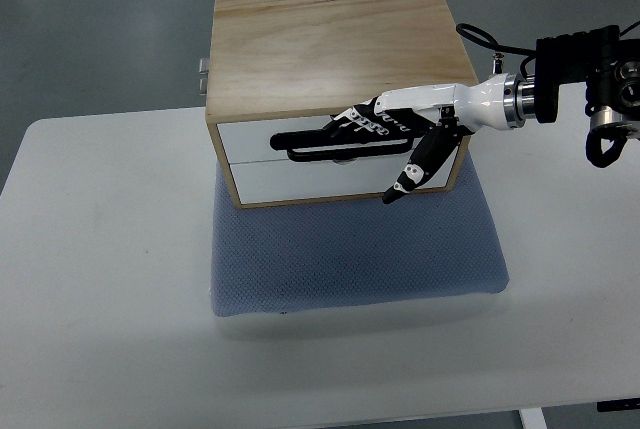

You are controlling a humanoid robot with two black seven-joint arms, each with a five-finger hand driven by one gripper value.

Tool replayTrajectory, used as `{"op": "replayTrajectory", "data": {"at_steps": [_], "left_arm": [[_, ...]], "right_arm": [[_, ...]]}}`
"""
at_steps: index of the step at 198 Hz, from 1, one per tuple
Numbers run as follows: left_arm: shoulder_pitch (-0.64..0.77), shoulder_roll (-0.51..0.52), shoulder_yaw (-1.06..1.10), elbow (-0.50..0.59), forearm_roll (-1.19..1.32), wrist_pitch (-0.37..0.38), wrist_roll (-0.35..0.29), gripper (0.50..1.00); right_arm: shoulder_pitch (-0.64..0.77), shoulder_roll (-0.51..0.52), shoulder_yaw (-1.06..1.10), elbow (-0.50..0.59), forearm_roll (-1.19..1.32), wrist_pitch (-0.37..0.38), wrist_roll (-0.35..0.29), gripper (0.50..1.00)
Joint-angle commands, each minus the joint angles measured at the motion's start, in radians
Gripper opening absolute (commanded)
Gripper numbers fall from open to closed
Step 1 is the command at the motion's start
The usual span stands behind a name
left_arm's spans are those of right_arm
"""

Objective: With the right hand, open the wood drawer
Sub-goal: 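Hook the right hand fingers around the upper drawer's black handle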

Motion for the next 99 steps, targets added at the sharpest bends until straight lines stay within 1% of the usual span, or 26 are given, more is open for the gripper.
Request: {"op": "replayTrajectory", "data": {"at_steps": [1,27,99], "left_arm": [[0.0,0.0,0.0,0.0,-0.001,0.0,0.0,1.0],[0.0,0.0,0.0,-0.002,0.0,0.001,0.0,1.0],[0.0,0.0,0.0,-0.003,0.0,0.0,0.0,1.0]], "right_arm": [[0.0,0.002,0.0,-0.005,-0.006,0.0,-0.003,0.944],[-0.007,0.015,-0.001,-0.015,-0.014,0.0,-0.035,0.944],[-0.017,0.018,-0.001,-0.022,-0.019,0.0,-0.041,0.944]]}}
